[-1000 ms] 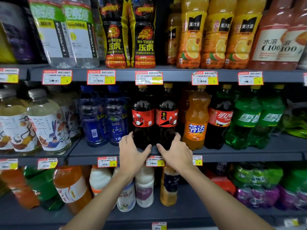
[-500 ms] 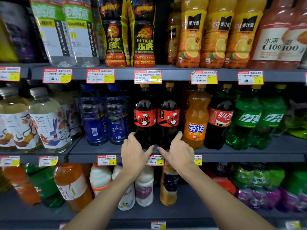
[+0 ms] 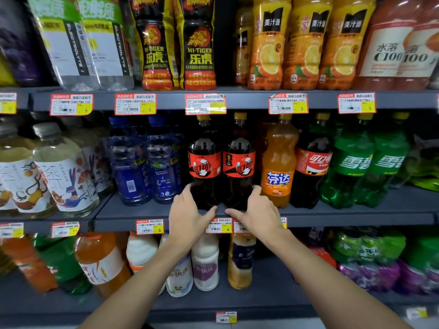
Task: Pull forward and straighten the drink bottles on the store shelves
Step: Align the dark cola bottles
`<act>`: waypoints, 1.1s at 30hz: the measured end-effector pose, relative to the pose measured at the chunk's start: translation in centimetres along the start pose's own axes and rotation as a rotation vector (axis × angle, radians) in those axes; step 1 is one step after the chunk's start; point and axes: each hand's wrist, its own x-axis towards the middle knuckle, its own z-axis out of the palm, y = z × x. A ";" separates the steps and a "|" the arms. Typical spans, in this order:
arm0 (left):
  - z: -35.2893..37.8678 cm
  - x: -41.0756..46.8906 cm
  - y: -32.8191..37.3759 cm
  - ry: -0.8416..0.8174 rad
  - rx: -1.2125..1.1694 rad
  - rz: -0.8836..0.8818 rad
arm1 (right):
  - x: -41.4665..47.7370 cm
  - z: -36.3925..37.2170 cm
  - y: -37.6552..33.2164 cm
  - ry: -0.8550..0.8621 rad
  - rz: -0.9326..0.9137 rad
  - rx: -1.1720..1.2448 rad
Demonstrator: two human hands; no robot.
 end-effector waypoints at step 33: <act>-1.2 2.2 -2.9 -0.125 -0.032 0.152 | 0.3 -2.5 0.8 -0.137 -0.090 0.064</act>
